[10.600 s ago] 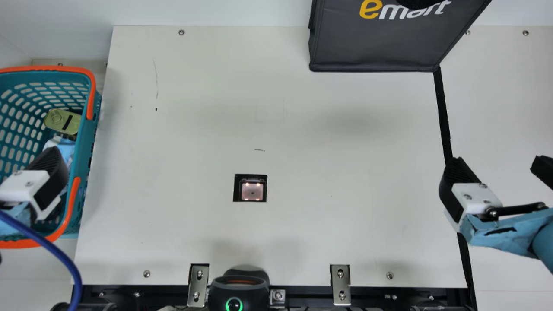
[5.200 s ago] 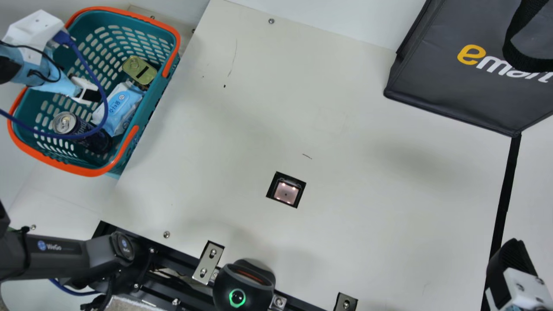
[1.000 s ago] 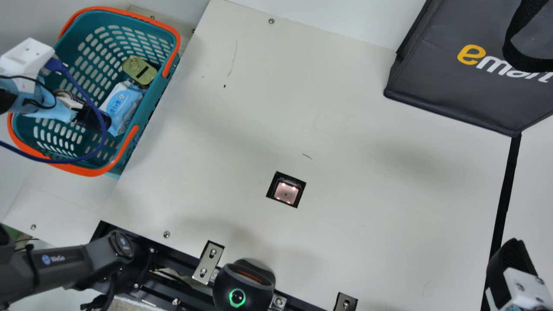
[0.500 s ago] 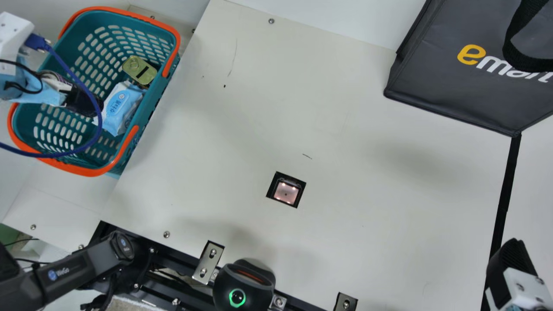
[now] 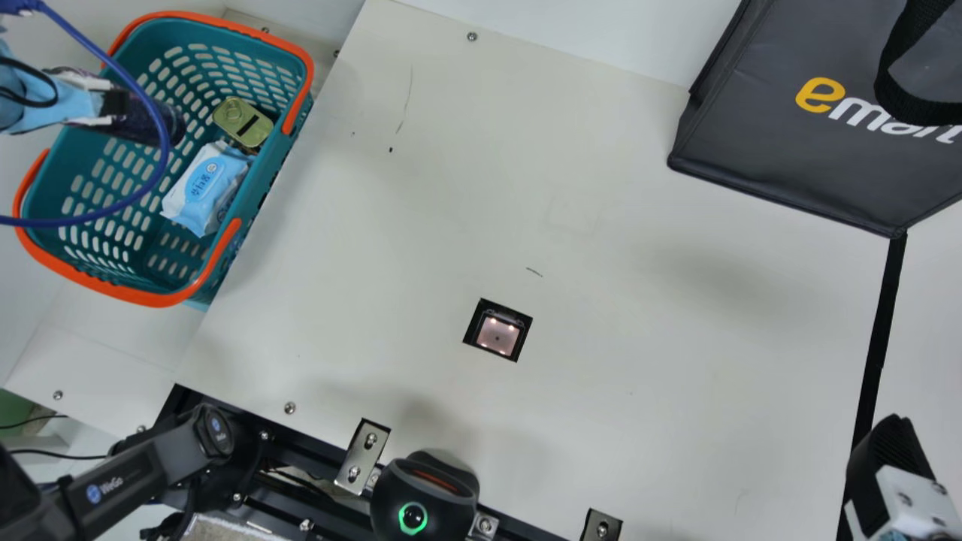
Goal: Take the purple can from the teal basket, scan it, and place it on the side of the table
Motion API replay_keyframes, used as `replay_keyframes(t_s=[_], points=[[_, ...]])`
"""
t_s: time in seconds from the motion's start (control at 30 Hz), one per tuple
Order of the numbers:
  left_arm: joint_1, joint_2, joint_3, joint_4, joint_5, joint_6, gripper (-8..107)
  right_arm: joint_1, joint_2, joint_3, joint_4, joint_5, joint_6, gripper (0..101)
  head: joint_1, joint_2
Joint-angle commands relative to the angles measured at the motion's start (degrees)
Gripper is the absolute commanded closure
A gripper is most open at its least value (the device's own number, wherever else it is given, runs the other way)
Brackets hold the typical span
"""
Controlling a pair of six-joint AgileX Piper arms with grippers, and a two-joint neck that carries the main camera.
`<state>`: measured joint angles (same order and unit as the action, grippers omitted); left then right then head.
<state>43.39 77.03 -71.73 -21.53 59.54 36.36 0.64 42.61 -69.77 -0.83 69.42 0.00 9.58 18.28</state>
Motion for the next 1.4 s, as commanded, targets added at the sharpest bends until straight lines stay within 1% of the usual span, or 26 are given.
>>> replay_keyframes(t_s=[0.0, 0.2, 0.47, 0.7, 0.87, 1.0, 1.37], points=[[-0.5, -0.8, 0.3, -1.6, -0.4, -2.5, 107, 0.0, 0.0, 0.0, 0.0, 0.0, 0.0, 6, -1.7, 0.1], [-3.2, -3.5, 1.0, -4.9, 0.4, -5.4, 107, 0.0, 0.0, 0.0, 0.0, 0.0, 0.0, 6, -1.7, 0.1], [-8.1, -7.4, 0.9, -7.5, 4.9, -6.8, 107, 0.0, 0.0, 0.0, 0.0, 0.0, 0.0, 6, -1.7, 0.1], [-13.8, -11.2, 1.5, -7.7, 8.8, -7.5, 107, 0.0, 0.0, 0.0, 0.0, 0.0, 0.0, 6, -1.7, 0.1], [-19.2, -14.3, 2.8, -6.5, 10.4, -9.2, 107, 0.0, 0.0, 0.0, 0.0, 0.0, 0.0, 6, -1.7, 0.1], [-24.4, -16.5, 4.3, -4.4, 10.4, -12.1, 107, 0.0, 0.0, 0.0, 0.0, 0.0, 0.0, 6, -1.7, 0.1], [-40.0, -20.9, 7.5, 4.3, 8.7, -24.6, 107, 0.0, 0.0, 0.0, 0.0, 0.0, 0.0, 6, -1.7, 0.1]])
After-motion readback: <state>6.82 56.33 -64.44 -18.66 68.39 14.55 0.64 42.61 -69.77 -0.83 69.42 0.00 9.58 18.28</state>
